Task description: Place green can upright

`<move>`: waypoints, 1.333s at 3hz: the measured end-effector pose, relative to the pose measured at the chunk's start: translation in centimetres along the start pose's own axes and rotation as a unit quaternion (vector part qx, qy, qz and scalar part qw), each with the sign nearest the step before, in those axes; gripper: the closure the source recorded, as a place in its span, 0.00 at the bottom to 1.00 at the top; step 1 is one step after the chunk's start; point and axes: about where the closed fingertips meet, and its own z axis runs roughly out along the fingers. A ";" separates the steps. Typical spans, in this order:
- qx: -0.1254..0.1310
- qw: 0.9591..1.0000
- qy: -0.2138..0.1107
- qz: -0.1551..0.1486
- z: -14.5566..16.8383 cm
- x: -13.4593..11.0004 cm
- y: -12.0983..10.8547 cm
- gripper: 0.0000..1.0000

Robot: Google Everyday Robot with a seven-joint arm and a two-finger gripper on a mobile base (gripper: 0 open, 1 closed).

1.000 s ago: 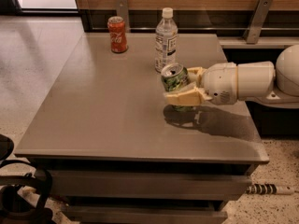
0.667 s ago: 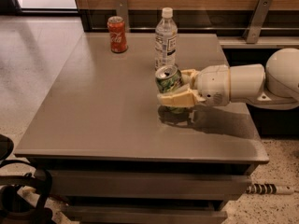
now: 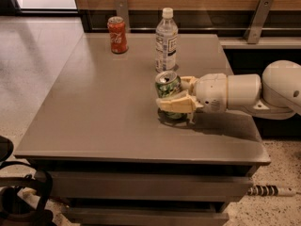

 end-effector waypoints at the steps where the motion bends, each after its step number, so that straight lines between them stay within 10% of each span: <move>1: 0.004 1.000 -0.007 0.014 -0.3 0.8 -0.2 1.00; 4: 0.000 1.000 -0.007 0.013 -0.1 0.1 0.0 0.49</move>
Offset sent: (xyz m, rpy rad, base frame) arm 0.0056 -0.0538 -0.0663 0.1075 0.1309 -0.1499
